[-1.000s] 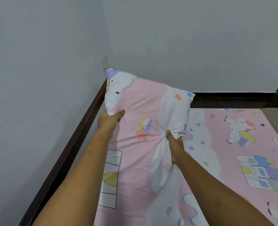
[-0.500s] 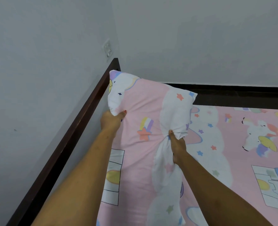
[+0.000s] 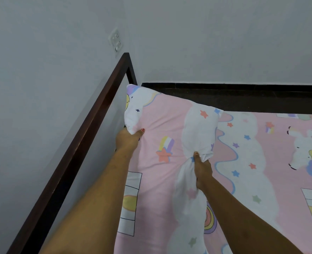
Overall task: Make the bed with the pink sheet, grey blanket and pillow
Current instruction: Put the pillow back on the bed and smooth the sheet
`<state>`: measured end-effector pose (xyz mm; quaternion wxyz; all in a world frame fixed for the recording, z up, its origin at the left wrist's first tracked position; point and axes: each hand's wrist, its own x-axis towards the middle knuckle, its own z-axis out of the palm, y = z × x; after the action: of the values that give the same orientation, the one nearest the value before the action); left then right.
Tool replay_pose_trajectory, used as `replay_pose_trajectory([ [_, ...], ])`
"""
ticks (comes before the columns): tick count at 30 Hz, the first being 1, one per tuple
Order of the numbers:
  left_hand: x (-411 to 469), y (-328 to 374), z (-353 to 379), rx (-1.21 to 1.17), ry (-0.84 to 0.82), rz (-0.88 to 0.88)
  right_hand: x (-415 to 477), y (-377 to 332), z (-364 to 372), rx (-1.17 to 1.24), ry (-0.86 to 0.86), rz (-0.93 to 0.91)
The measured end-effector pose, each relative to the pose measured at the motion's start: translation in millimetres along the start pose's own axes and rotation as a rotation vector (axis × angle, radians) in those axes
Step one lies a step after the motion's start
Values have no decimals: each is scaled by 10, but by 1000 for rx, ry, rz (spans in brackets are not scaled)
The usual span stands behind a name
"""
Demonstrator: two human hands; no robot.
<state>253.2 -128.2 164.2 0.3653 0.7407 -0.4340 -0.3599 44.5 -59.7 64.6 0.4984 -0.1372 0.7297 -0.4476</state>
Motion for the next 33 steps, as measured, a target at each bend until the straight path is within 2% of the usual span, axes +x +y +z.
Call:
replay_pose_trajectory([
  [5,462,-245,136,16,-24,-44,343,65,300,-51,39,-2],
  [10,978,-554,309,14,-13,-82,670,157,578,-198,43,-105],
  [12,1165,-724,373,91,-18,-34,778,245,662,-398,60,-121],
  [14,1307,-956,462,367,-14,86,838,377,742,-835,148,-186],
  [16,1266,-1162,607,603,-62,224,824,551,848,-1151,212,-395],
  [17,1179,-1261,688,673,-121,269,805,648,912,-1200,150,-476],
  [19,956,-1479,842,774,-245,290,755,860,1008,-1282,0,-500],
  [22,730,-1880,979,874,-374,248,759,1058,1054,-1335,-69,-407],
  [28,538,-2128,1003,898,-282,356,762,1190,946,-1256,-24,-467],
  [33,275,-2125,985,931,-341,379,533,1381,720,-1219,-173,-491],
])
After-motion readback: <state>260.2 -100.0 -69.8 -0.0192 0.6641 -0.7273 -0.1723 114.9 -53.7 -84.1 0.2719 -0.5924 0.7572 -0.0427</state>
